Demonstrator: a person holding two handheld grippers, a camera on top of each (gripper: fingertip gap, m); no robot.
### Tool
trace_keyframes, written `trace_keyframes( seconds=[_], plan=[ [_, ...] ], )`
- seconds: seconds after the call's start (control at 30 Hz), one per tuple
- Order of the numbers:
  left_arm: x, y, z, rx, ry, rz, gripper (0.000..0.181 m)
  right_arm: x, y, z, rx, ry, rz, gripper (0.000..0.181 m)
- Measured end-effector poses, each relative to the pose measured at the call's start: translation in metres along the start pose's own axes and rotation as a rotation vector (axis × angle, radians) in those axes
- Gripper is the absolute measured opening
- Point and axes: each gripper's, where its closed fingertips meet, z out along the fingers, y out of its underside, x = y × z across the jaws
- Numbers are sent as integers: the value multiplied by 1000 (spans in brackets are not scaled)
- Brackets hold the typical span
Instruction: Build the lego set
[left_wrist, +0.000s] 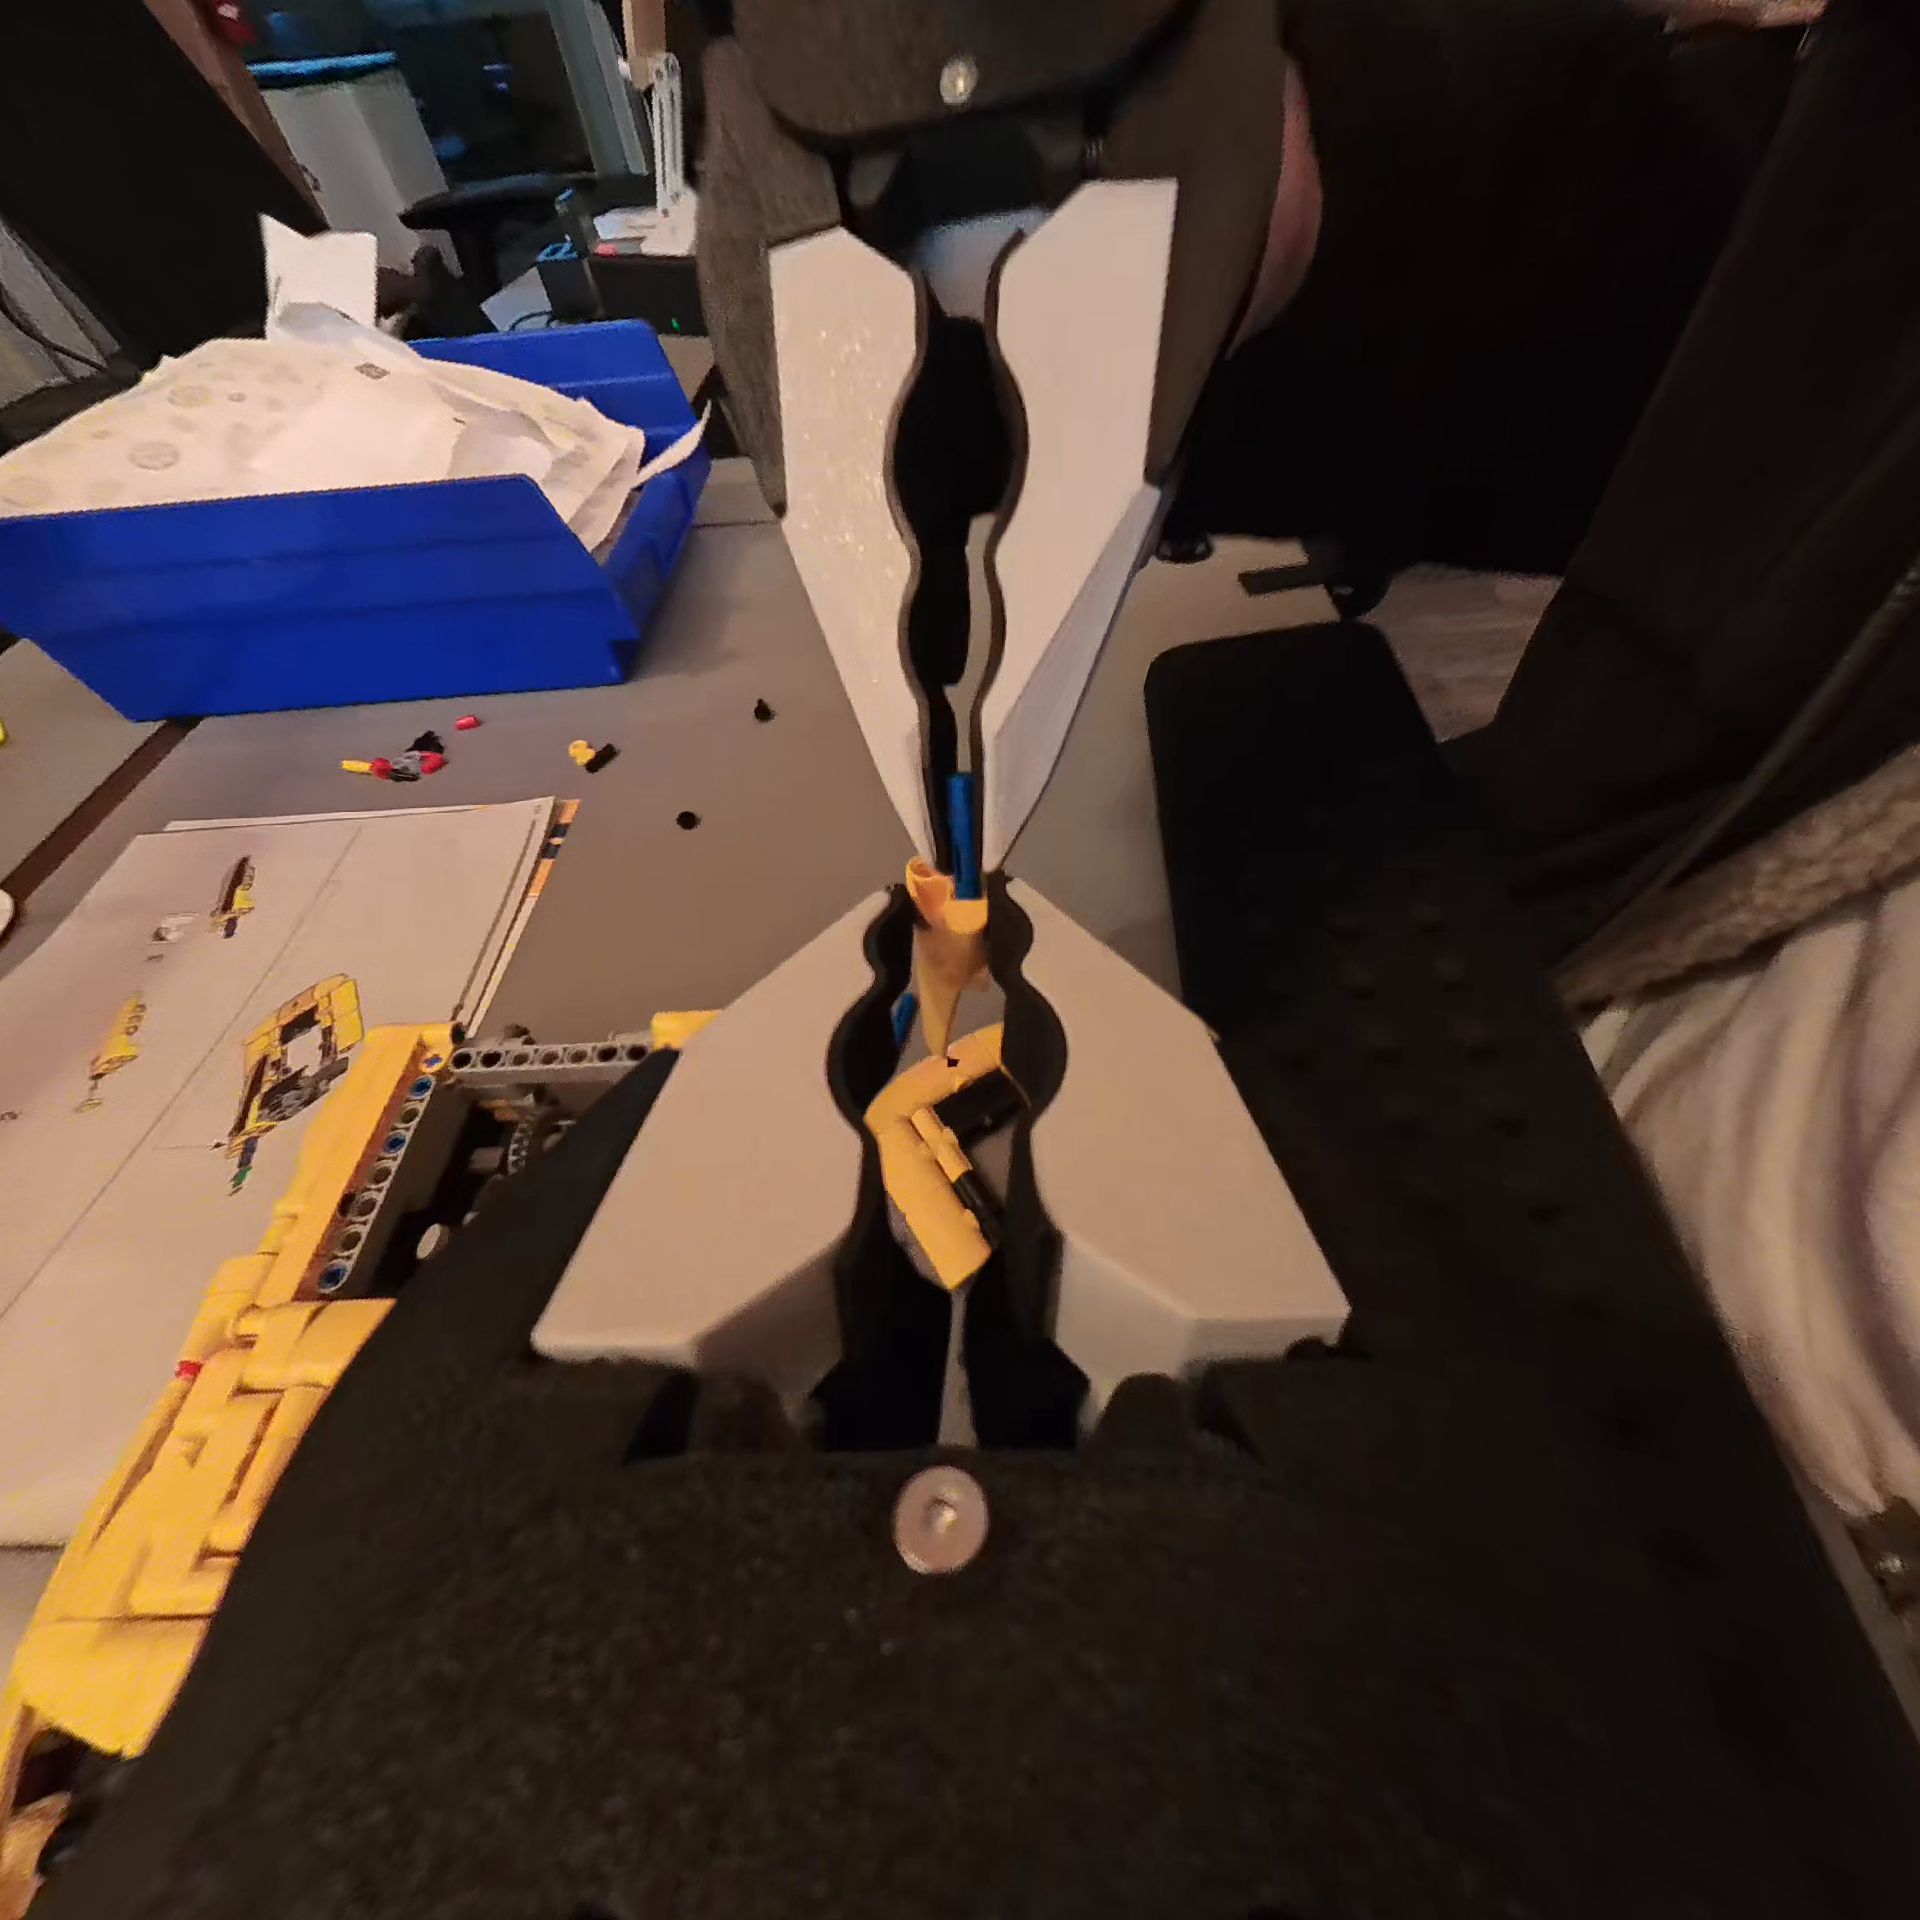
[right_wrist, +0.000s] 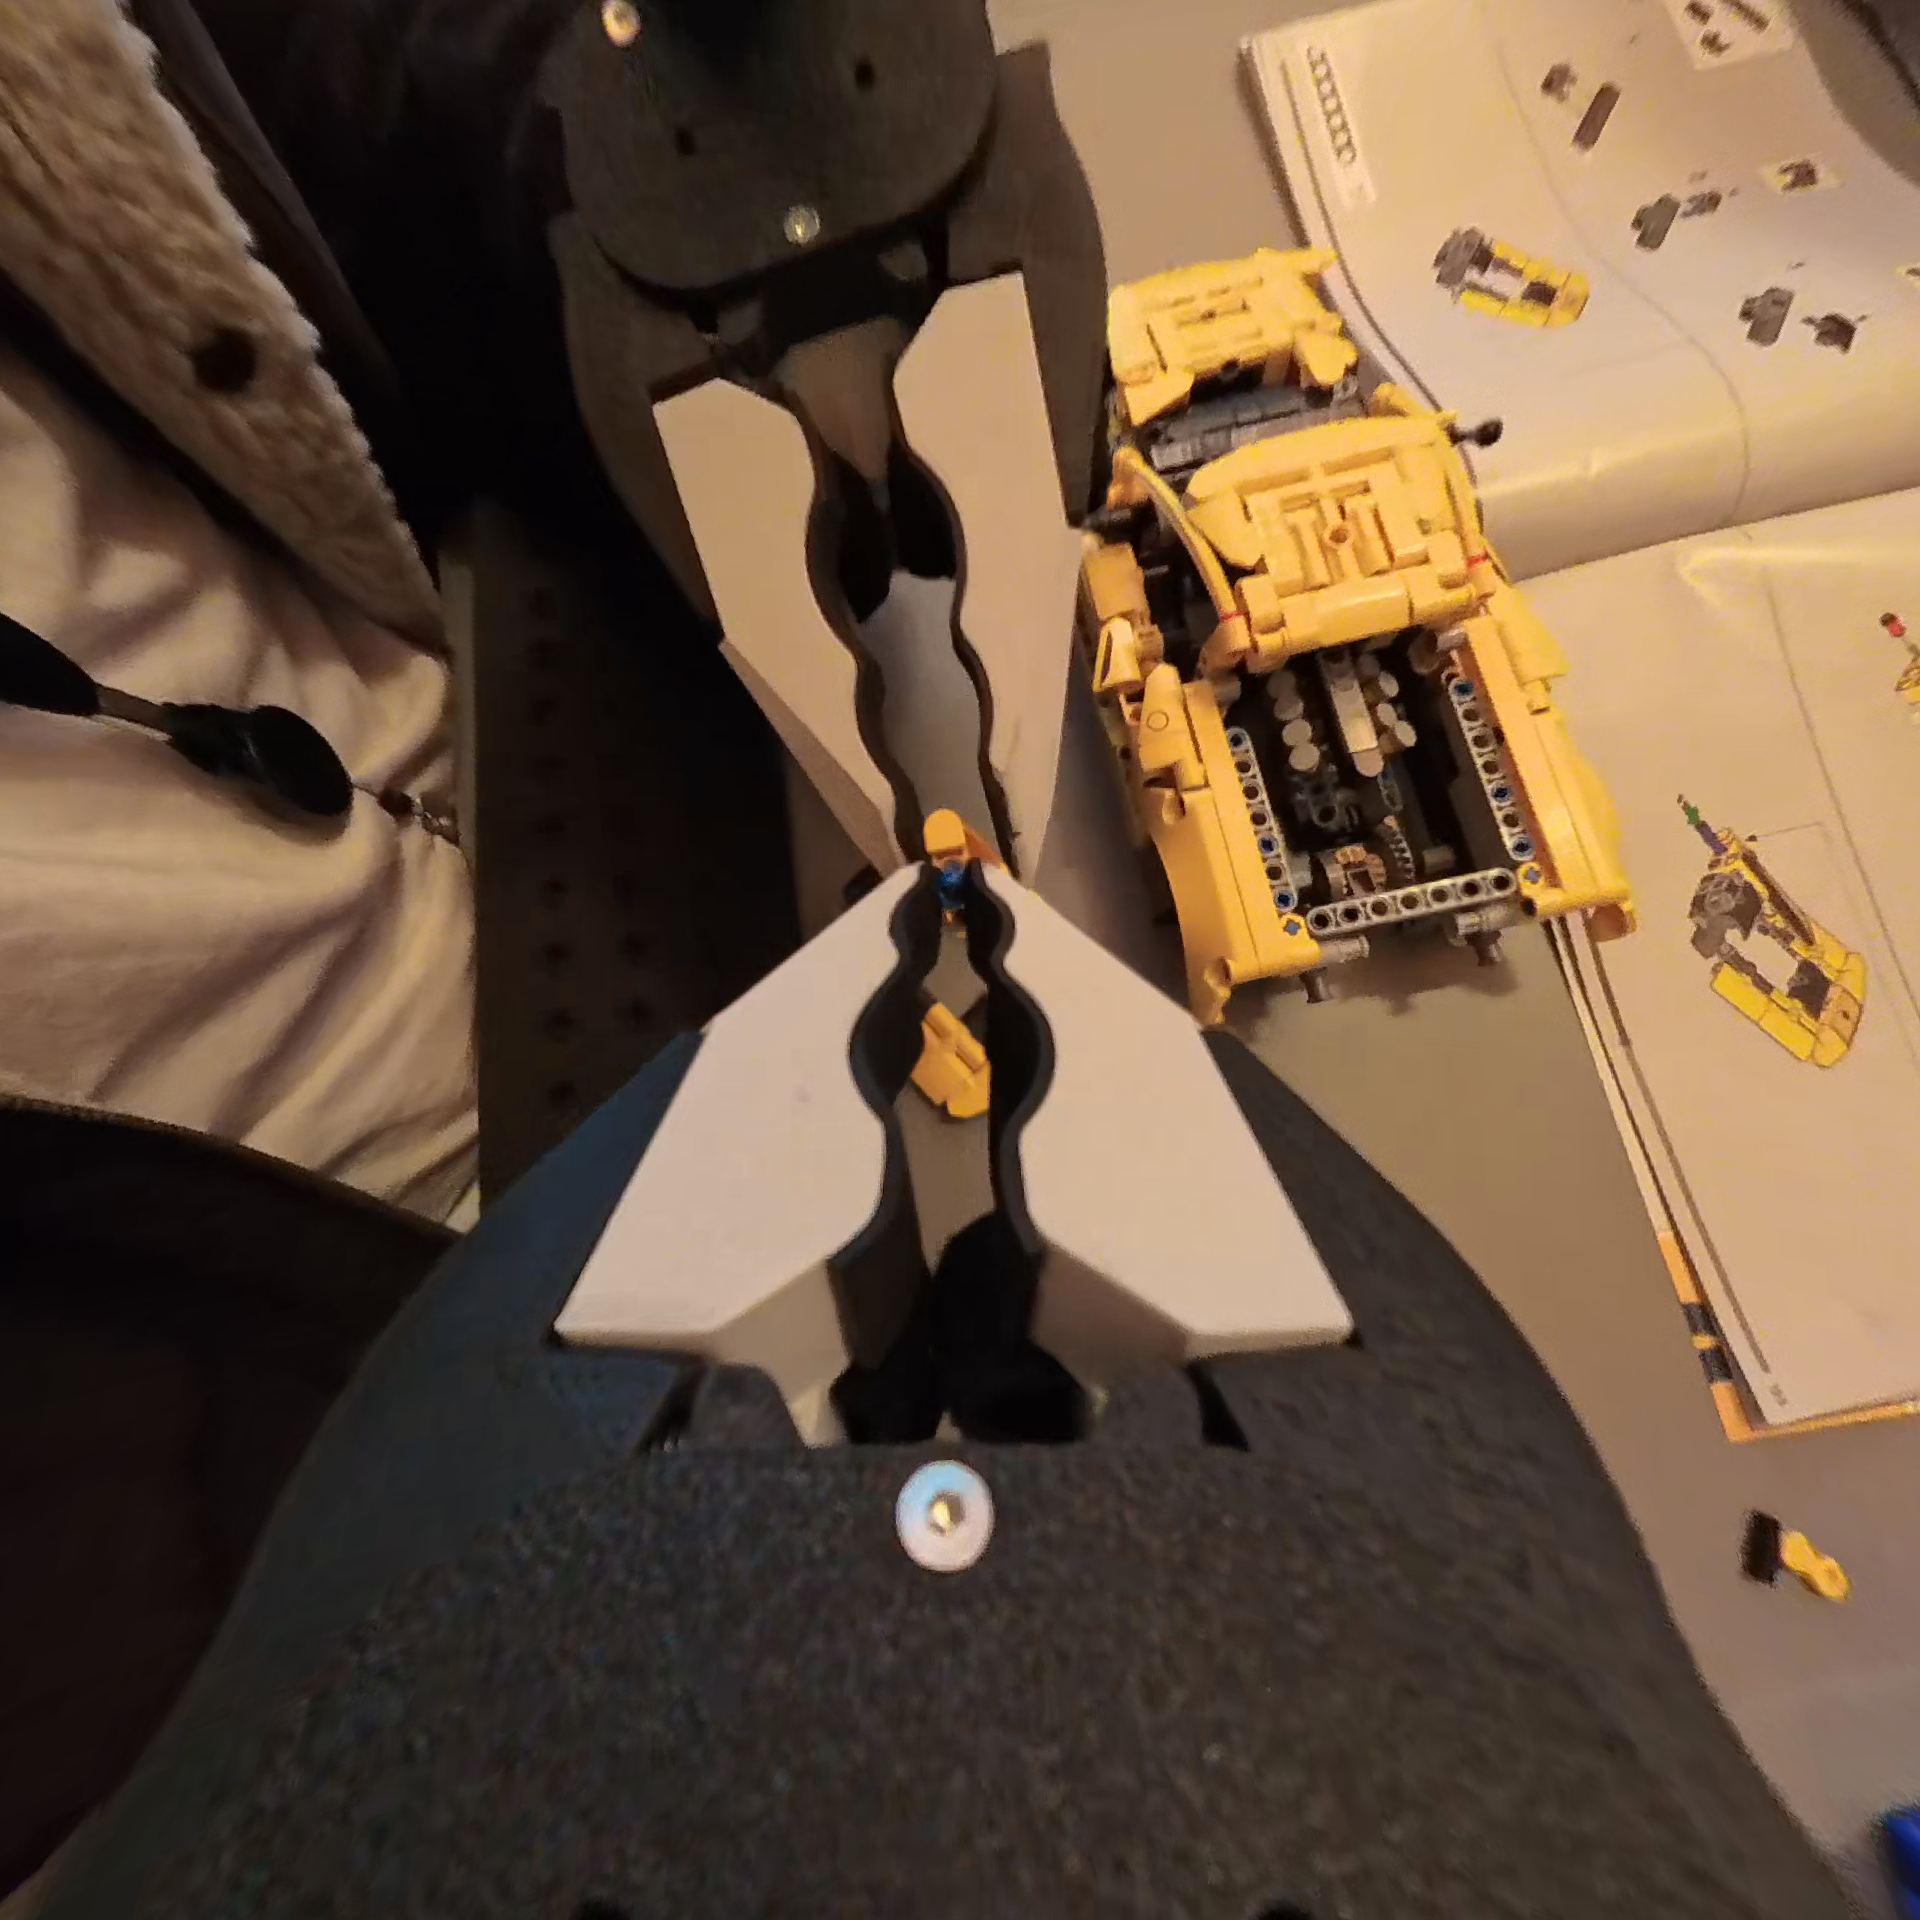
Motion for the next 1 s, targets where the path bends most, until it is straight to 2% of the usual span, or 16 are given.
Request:
trace_keyframes(
  seconds=[0.17,0.27,0.37,0.47,0.63,0.73,0.8,0.87,1.0],
  plan=[
    [3,14,8,-125,-66,164,13,0,15,7,-247,105,-72,4],
    [4,15,9,-137,-63,173,13,-1,16,9,-264,105,-69,4],
    [12,15,11,-120,-12,148,13,-8,18,7,-223,18,-26,4],
    [14,7,8,-40,70,12,14,-9,11,1,-128,8,-10,5],
    [14,-1,4,48,176,-206,14,-7,4,-5,-66,11,-32,8],
    [8,-4,2,85,199,-314,13,-1,3,-8,-42,42,-53,16],
    [2,-6,-2,116,225,-417,14,3,2,-9,-30,71,-77,32],
    [-4,-10,-6,167,267,-532,13,3,-1,-10,-10,102,-126,37],
    [-6,-21,-16,256,404,-726,13,11,-10,-7,13,250,-270,53]
  ],
)
